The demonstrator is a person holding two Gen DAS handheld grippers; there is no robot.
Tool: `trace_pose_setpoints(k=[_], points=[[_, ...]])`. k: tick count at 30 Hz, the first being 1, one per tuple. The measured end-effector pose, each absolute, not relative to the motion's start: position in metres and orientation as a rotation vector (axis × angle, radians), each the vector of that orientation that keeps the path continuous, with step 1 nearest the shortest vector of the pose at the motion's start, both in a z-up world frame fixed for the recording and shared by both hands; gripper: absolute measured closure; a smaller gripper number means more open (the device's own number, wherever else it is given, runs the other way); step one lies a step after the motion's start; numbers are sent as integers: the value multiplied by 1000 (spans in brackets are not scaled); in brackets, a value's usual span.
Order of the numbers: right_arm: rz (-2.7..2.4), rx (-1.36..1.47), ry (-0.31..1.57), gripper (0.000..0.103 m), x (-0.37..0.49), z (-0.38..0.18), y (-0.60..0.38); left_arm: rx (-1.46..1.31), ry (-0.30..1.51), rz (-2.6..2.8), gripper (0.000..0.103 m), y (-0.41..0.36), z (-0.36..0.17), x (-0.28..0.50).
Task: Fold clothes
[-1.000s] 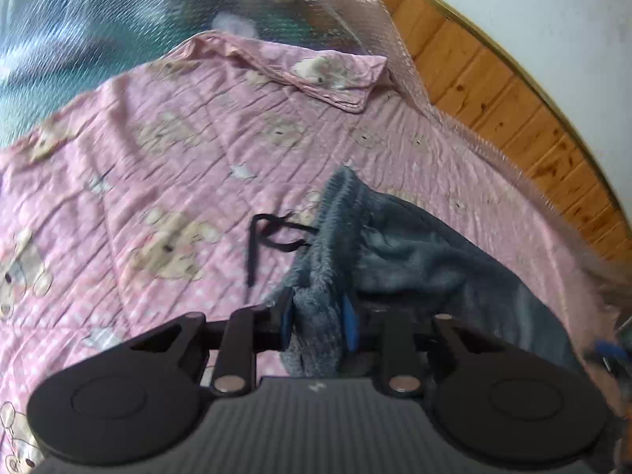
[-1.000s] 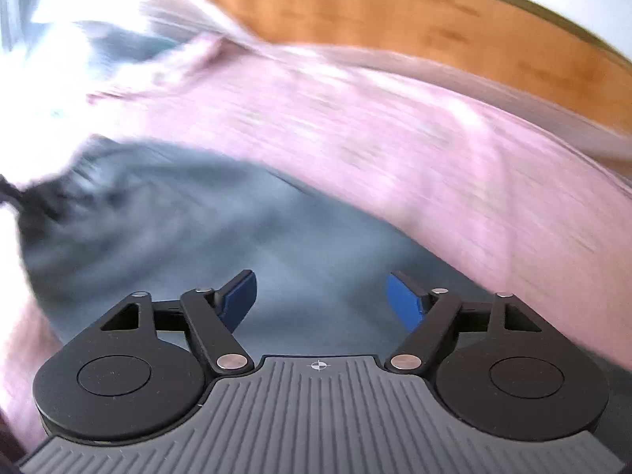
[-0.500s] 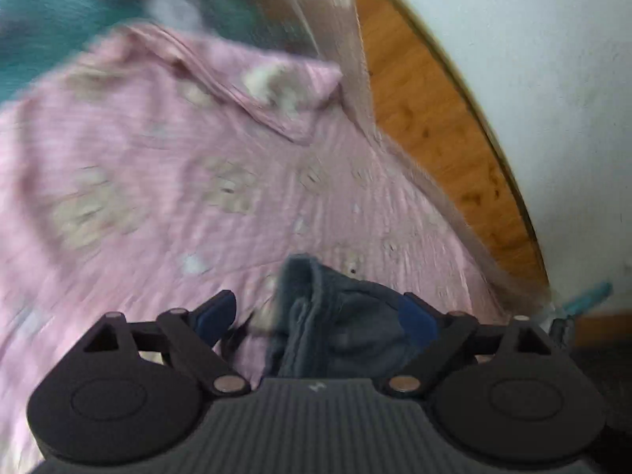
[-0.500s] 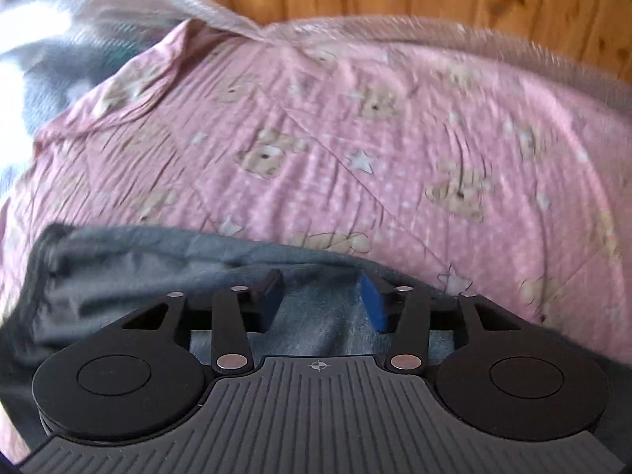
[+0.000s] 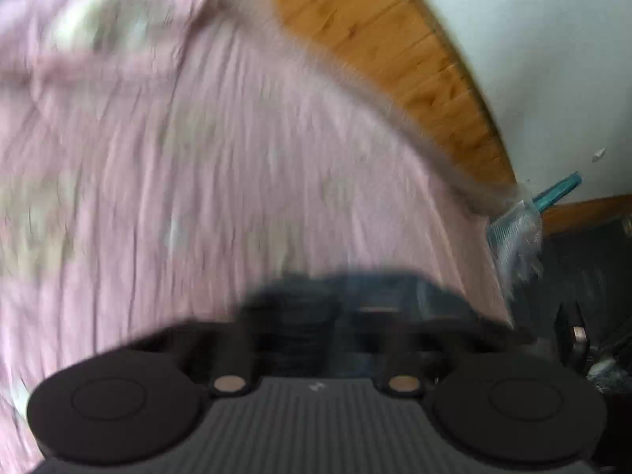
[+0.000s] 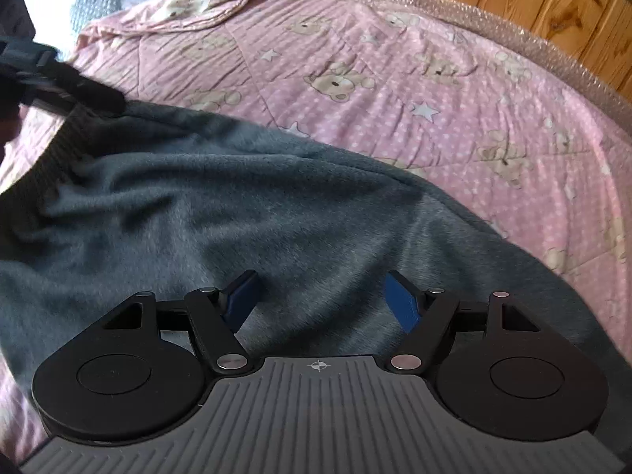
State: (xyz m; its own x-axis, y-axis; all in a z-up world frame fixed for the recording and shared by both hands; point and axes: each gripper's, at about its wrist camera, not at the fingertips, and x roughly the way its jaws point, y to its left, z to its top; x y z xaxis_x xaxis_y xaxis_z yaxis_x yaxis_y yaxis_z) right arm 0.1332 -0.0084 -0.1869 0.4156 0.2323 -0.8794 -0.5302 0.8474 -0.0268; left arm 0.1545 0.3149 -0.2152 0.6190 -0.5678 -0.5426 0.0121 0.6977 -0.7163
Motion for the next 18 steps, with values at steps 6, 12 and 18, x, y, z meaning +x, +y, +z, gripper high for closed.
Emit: trace_pose_setpoints(k=[6,12,18], points=[[544,-326,1059,14,119,-203,-24,-944,801,-221,95,349,-243,135],[522,-232,1068,37,147,-180,-37,-836,925,-276,77,345,-238,141],[360,-229,1032,52,207,-198,-48,-635,974,-242,45,346,-202,120]])
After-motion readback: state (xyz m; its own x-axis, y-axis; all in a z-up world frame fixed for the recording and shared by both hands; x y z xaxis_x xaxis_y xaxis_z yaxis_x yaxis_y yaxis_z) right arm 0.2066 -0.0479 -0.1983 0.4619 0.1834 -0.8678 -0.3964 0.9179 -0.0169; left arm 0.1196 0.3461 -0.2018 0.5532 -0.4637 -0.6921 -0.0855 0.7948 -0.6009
